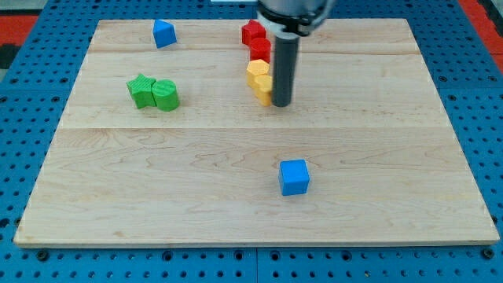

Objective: Push the blue cube into the blue triangle

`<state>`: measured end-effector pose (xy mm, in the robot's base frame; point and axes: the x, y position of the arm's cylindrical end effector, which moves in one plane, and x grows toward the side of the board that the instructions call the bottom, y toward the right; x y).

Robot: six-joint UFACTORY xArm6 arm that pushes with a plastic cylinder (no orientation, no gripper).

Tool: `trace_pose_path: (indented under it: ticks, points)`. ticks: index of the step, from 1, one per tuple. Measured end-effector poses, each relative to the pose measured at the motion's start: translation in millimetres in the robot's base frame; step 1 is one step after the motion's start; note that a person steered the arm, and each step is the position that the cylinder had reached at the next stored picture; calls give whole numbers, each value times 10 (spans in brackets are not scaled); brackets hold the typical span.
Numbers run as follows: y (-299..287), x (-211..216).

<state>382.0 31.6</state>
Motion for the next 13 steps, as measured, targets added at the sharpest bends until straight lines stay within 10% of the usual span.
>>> trace_pose_path:
  ticks: [6, 8, 9, 13]
  points:
    - [563, 96]
    - [1414, 1141]
    - [1372, 1876]
    - [481, 1640]
